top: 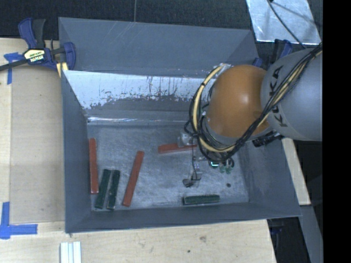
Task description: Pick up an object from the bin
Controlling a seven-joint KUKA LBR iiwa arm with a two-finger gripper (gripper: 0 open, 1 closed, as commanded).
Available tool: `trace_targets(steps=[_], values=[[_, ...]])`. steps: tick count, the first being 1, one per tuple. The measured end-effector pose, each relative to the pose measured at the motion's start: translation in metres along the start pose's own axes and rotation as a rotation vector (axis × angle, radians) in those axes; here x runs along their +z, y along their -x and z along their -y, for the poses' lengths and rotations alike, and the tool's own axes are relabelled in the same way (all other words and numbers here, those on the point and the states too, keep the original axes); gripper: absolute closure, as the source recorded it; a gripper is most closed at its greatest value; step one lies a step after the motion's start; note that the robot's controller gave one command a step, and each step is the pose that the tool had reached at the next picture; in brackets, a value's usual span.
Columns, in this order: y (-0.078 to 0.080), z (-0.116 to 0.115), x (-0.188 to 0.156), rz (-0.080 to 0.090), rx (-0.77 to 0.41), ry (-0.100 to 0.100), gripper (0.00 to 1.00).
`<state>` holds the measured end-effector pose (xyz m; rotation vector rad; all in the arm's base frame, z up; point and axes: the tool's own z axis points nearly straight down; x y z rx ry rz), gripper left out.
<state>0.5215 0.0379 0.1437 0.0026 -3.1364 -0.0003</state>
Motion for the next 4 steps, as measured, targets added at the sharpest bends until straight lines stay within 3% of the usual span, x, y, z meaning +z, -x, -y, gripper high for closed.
trace_targets(steps=[1, 2, 3, 4], values=[[0.035, -0.029, 0.077, 0.005, 0.005, 0.001, 0.00], [0.072, 0.054, 0.070, 0.012, 0.085, -0.004, 0.00], [0.072, 0.048, 0.070, 0.012, 0.079, 0.001, 1.00], [0.101, 0.056, -0.090, 0.019, 0.074, 0.000, 1.00]])
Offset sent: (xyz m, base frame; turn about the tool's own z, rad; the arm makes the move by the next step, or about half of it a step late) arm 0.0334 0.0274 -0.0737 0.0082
